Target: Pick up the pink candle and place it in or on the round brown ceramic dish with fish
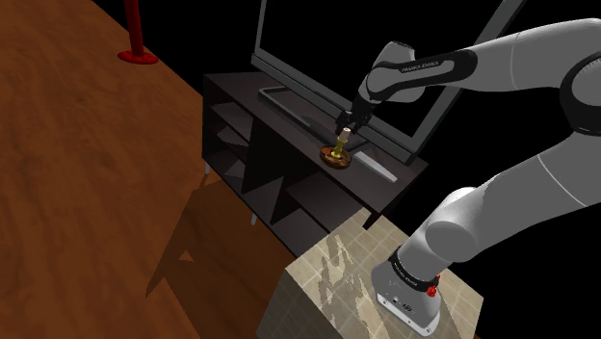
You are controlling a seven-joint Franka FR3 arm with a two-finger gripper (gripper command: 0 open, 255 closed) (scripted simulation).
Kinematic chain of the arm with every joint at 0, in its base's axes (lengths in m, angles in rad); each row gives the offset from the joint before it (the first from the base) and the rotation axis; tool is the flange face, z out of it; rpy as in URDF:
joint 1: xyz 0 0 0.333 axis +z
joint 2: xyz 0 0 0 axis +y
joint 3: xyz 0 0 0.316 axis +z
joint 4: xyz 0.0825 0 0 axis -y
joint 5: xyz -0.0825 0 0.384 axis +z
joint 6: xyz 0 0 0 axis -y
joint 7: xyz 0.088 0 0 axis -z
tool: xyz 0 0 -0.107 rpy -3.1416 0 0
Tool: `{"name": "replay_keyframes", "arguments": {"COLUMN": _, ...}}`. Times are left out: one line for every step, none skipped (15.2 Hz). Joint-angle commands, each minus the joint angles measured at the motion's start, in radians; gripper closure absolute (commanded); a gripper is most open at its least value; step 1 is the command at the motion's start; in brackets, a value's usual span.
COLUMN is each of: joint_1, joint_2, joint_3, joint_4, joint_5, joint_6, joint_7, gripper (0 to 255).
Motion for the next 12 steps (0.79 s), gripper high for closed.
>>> {"name": "replay_keyframes", "arguments": {"joint_1": 0.0, "joint_2": 0.0, "joint_3": 0.0, "joint_4": 0.0, "joint_5": 0.0, "joint_6": 0.0, "joint_7": 0.0, "gripper": 0}}
{"name": "replay_keyframes", "arguments": {"joint_1": 0.0, "joint_2": 0.0, "joint_3": 0.0, "joint_4": 0.0, "joint_5": 0.0, "joint_6": 0.0, "joint_7": 0.0, "gripper": 0}}
{"name": "replay_keyframes", "arguments": {"joint_1": 0.0, "joint_2": 0.0, "joint_3": 0.0, "joint_4": 0.0, "joint_5": 0.0, "joint_6": 0.0, "joint_7": 0.0, "gripper": 0}}
{"name": "replay_keyframes", "arguments": {"joint_1": -0.003, "joint_2": -0.023, "joint_3": 0.005, "joint_4": 0.014, "joint_5": -0.006, "joint_6": -0.037, "joint_7": 0.005, "gripper": 0}}
{"name": "replay_keyframes", "arguments": {"joint_1": -0.005, "joint_2": -0.045, "joint_3": 0.01, "joint_4": 0.03, "joint_5": -0.011, "joint_6": -0.074, "joint_7": 0.009, "gripper": 0}}
{"name": "replay_keyframes", "arguments": {"joint_1": -0.007, "joint_2": -0.065, "joint_3": 0.015, "joint_4": 0.047, "joint_5": -0.015, "joint_6": -0.11, "joint_7": 0.013, "gripper": 0}}
{"name": "replay_keyframes", "arguments": {"joint_1": -0.009, "joint_2": -0.079, "joint_3": 0.018, "joint_4": 0.062, "joint_5": -0.017, "joint_6": -0.139, "joint_7": 0.015, "gripper": 0}}
{"name": "replay_keyframes", "arguments": {"joint_1": -0.009, "joint_2": -0.079, "joint_3": 0.018, "joint_4": 0.062, "joint_5": -0.017, "joint_6": -0.139, "joint_7": 0.015, "gripper": 0}}
{"name": "replay_keyframes", "arguments": {"joint_1": -0.009, "joint_2": -0.079, "joint_3": 0.018, "joint_4": 0.062, "joint_5": -0.017, "joint_6": -0.139, "joint_7": 0.015, "gripper": 0}}
{"name": "replay_keyframes", "arguments": {"joint_1": -0.009, "joint_2": -0.079, "joint_3": 0.018, "joint_4": 0.062, "joint_5": -0.017, "joint_6": -0.139, "joint_7": 0.015, "gripper": 0}}
{"name": "replay_keyframes", "arguments": {"joint_1": -0.009, "joint_2": -0.079, "joint_3": 0.018, "joint_4": 0.062, "joint_5": -0.017, "joint_6": -0.139, "joint_7": 0.015, "gripper": 0}}
{"name": "replay_keyframes", "arguments": {"joint_1": -0.009, "joint_2": -0.079, "joint_3": 0.018, "joint_4": 0.062, "joint_5": -0.017, "joint_6": -0.139, "joint_7": 0.015, "gripper": 0}}
